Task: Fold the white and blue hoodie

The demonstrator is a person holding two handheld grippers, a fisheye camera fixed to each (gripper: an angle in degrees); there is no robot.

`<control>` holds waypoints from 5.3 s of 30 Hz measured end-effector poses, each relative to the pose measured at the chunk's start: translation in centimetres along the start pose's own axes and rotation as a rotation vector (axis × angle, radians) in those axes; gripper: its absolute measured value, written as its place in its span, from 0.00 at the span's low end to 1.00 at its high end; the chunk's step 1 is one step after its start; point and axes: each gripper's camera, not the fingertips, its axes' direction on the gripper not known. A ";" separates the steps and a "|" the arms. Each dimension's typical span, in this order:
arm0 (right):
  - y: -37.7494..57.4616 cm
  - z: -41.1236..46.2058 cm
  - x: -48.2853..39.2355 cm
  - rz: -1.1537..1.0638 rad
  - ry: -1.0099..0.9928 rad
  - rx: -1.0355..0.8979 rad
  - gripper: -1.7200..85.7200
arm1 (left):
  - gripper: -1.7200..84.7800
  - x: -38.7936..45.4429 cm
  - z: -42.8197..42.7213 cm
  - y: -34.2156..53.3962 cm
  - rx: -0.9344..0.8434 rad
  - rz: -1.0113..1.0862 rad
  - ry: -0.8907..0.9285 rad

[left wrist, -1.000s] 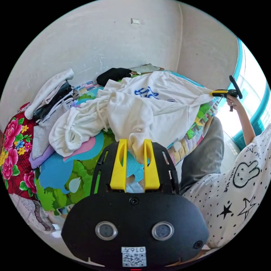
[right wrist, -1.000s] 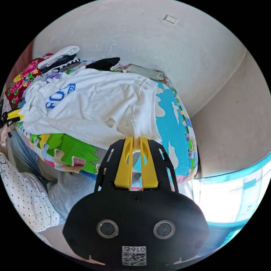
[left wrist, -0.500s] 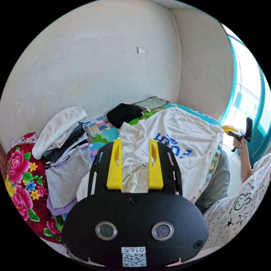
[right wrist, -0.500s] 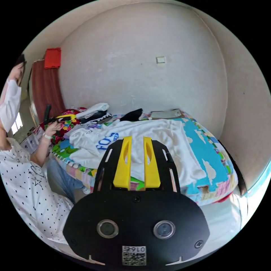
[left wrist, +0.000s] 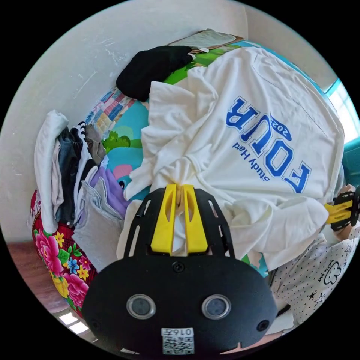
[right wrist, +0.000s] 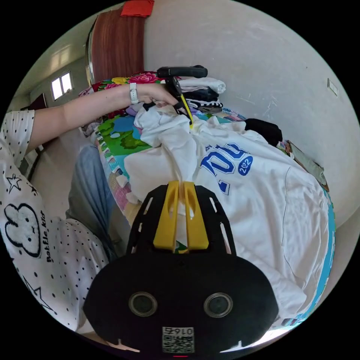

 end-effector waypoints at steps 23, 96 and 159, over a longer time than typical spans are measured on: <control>-2.8 5.4 -6.5 -0.059 -0.058 -0.060 0.11 | 0.14 -1.6 -3.8 5.5 0.283 0.171 0.425; 7.8 -11.2 19.8 0.436 0.475 -0.151 0.06 | 0.17 -30.6 -16.3 -9.9 0.280 -0.347 0.164; 44.3 -41.9 30.9 0.372 0.192 0.203 0.02 | 0.11 15.9 -51.7 -59.1 0.434 0.454 0.190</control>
